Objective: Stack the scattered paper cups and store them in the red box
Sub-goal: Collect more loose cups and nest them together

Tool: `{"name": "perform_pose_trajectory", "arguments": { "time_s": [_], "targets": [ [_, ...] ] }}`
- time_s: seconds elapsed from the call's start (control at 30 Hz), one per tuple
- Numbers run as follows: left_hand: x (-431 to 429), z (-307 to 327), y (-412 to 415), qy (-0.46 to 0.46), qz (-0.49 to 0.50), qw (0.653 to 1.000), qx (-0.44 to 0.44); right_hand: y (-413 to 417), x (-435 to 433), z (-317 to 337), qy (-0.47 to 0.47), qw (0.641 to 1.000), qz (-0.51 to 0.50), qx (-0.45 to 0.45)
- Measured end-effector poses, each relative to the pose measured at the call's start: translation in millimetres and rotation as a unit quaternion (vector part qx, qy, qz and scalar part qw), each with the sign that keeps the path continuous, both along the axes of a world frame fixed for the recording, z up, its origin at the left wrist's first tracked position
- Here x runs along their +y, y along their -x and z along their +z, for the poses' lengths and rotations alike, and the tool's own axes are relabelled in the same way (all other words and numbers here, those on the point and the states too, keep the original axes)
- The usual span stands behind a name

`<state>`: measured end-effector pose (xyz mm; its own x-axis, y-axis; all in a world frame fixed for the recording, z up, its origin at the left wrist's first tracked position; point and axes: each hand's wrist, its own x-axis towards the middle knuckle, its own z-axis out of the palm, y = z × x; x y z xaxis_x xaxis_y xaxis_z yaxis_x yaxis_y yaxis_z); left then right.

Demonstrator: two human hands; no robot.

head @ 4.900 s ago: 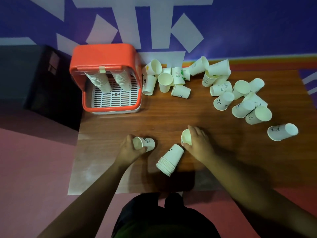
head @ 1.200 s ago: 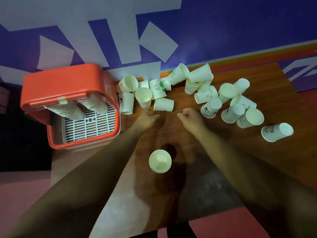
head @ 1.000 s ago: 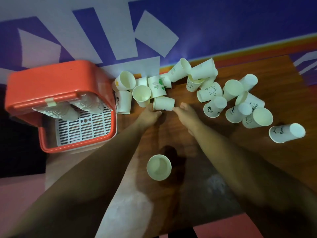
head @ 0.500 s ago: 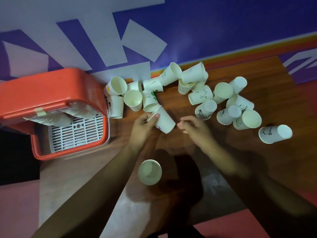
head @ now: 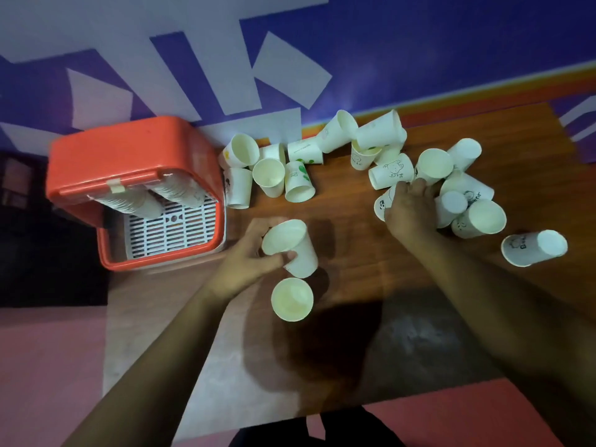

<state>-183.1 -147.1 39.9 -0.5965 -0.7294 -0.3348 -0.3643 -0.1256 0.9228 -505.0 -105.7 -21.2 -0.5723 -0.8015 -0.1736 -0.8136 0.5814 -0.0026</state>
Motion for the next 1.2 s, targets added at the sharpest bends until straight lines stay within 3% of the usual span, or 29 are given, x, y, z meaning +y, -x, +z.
{"name": "perform_pose_trajectory", "arguments": {
  "time_s": [0.13, 0.3, 0.37, 0.43, 0.53, 0.67, 0.73, 0.83, 0.93, 1.0, 1.07, 1.13, 1.2],
  "targets": [
    [24.4, 5.6, -16.1, 0.034, -0.031, 0.999, -0.018, -3.7, 7.0, -2.0, -0.009, 1.000, 0.013, -0.021],
    [54.0, -0.3, -26.5, 0.119, -0.066, 0.989, -0.054, -15.3, 22.0, 4.1, 0.051, 0.996, 0.055, -0.039],
    [60.6, -11.2, -30.1, 0.186, -0.090, 0.973, -0.098, -22.4, 29.0, 11.3, 0.105, 0.988, 0.057, -0.095],
    [69.7, -17.3, -30.0, 0.197, -0.087, 0.968, -0.131, -34.3, 36.2, 25.3, 0.158, 0.968, 0.020, -0.192],
    [84.4, -26.9, -27.3, 0.186, -0.072, 0.964, -0.178, -59.9, 48.2, 50.1, 0.177, 0.917, -0.051, -0.355],
    [89.2, -31.6, -28.1, 0.144, -0.062, 0.969, -0.193, -92.7, 67.1, 72.1, 0.213, 0.795, -0.163, -0.543],
    [87.7, -21.1, -27.3, 0.093, -0.017, 0.987, -0.132, -108.0, 74.0, 75.5, 0.206, 0.740, -0.187, -0.613],
    [83.1, -2.6, -25.8, 0.065, 0.061, 0.996, -0.002, -127.8, 75.1, 76.1, 0.166, 0.689, -0.178, -0.683],
    [78.2, 10.8, -27.5, 0.064, 0.098, 0.992, 0.046, -141.4, 70.3, 77.0, 0.129, 0.622, -0.164, -0.755],
    [74.1, 12.6, -34.0, 0.069, 0.119, 0.989, 0.048, -147.2, 66.3, 75.3, 0.120, 0.644, -0.140, -0.742],
    [70.6, 11.7, -42.7, 0.088, 0.110, 0.990, 0.017, -147.3, 60.1, 70.4, 0.125, 0.718, -0.118, -0.674],
    [68.5, 7.8, -49.1, 0.140, 0.053, 0.988, -0.030, -142.8, 52.5, 63.8, 0.130, 0.765, -0.121, -0.619],
    [68.6, 2.4, -48.7, 0.207, -0.025, 0.974, -0.091, -136.1, 45.2, 56.3, 0.139, 0.786, -0.138, -0.587]
  ]
}}
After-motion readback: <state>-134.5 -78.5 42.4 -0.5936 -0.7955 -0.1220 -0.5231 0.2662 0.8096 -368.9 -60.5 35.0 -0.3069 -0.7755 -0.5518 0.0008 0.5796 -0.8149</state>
